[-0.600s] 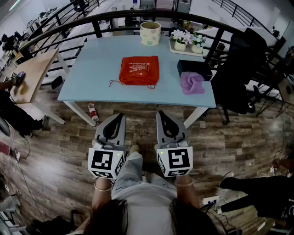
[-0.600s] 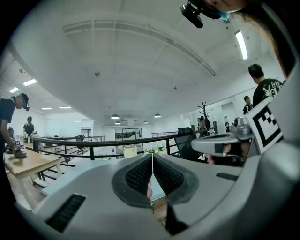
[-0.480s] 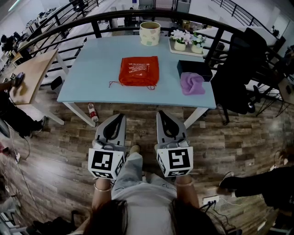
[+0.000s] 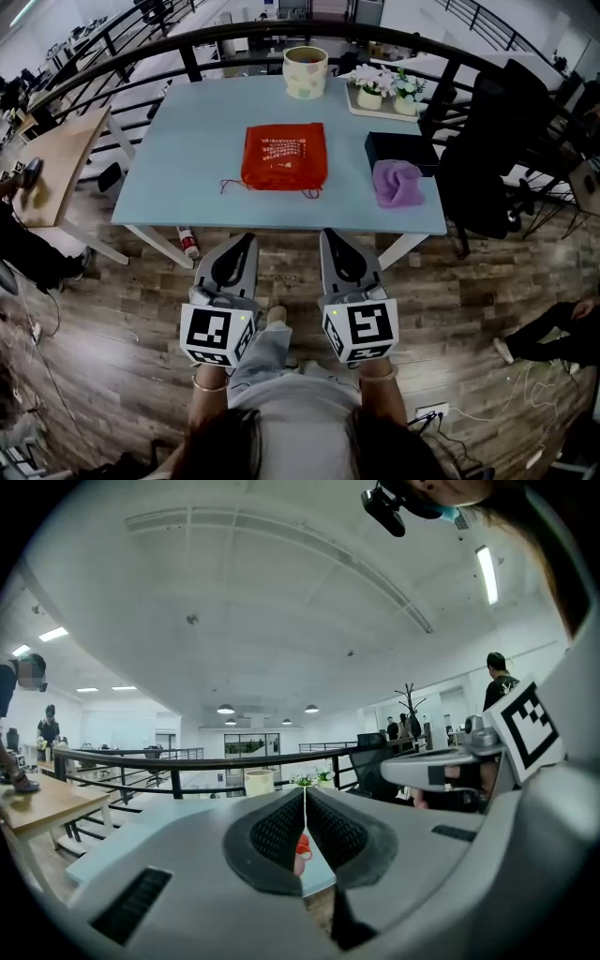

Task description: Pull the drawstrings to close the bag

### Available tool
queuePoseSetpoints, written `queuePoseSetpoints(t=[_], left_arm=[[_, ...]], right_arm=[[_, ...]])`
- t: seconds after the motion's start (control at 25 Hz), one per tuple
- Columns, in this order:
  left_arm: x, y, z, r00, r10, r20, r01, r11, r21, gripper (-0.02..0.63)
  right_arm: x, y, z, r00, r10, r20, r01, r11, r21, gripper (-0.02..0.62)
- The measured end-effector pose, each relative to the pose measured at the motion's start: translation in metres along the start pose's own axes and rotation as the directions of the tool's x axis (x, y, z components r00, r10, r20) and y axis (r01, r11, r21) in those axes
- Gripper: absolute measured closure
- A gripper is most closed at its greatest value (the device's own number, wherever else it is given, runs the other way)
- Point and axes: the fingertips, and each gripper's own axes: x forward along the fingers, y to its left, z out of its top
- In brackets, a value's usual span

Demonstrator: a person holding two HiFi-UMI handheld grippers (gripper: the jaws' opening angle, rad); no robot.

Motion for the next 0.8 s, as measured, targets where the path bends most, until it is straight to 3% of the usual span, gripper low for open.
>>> queuePoseSetpoints(t=[0.48,0.8], left_arm=[[0.056,0.06,-0.003,0.999,-0.034,-0.009,0.034,0.999,-0.023,0.588],[0.089,0.1,-0.008,0.996,-0.086,-0.016,0.085,0.996,-0.018,0.586]], right_arm=[[0.076,-0.006,-0.01,0.998,0.001,-0.063,-0.002,1.0,-0.024,0.571],[0.122,-0.023,-0.01,0.996,-0.081,-0.047,0.08,0.997,-0.02,0.571]])
